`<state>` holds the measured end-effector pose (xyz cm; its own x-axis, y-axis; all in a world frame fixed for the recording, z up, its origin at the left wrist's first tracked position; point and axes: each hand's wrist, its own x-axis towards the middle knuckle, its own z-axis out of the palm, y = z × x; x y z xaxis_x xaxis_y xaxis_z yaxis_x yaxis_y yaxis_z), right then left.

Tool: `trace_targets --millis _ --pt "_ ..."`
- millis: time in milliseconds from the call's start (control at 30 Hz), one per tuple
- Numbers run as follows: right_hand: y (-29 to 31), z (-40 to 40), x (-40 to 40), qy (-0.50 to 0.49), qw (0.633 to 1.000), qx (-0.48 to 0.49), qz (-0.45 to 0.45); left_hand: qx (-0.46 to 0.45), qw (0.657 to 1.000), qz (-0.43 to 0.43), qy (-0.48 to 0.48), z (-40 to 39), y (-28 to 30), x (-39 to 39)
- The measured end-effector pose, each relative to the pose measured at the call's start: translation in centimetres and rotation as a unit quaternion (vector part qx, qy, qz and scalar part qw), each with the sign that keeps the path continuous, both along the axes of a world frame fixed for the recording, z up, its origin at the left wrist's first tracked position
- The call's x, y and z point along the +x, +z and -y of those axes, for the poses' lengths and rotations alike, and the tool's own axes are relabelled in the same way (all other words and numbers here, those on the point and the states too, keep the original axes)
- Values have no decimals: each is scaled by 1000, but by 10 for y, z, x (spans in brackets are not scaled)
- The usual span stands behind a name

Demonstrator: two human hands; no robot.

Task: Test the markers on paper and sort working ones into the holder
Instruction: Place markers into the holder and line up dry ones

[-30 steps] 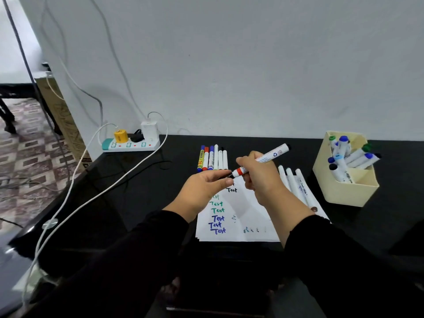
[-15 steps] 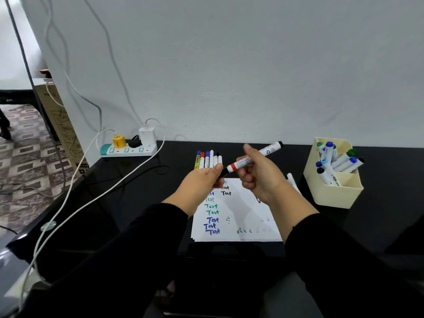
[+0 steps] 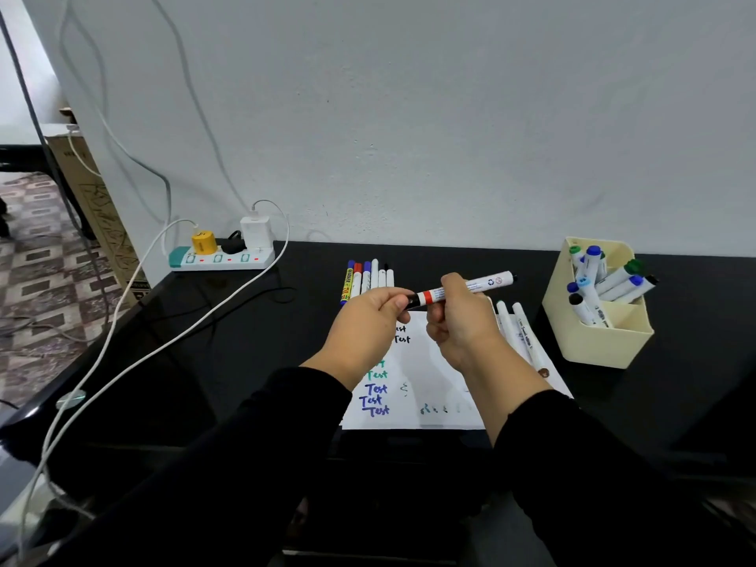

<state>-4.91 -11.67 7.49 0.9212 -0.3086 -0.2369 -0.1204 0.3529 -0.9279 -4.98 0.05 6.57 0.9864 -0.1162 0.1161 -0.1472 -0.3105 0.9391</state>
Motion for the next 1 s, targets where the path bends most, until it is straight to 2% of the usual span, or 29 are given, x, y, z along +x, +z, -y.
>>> trace_targets --millis 167,233,300,333,367,467,567,667,1000 --pt "-5 4 2 52 996 -69 -2 85 996 -22 -17 -6 -9 4" --pt "-5 5 3 61 993 -100 8 86 995 -35 -25 -12 -16 10" --pt "-5 6 3 31 989 -143 15 100 993 -60 -11 -19 -26 18" --pt "-5 8 3 5 984 -175 18 137 988 -68 10 -22 -33 23" --pt "-6 12 4 -23 977 -213 20 198 977 -74 33 -26 -40 28" --pt "-10 26 7 -95 945 -312 18 392 913 -97 61 -38 -64 33" --pt "-13 39 9 -180 918 -354 -8 455 881 -115 62 -45 -85 29" --pt "-18 50 9 -239 897 -372 -20 479 871 -91 64 -47 -93 25" --pt "-32 79 13 -313 881 -352 -40 487 867 -73 73 -47 -97 23"
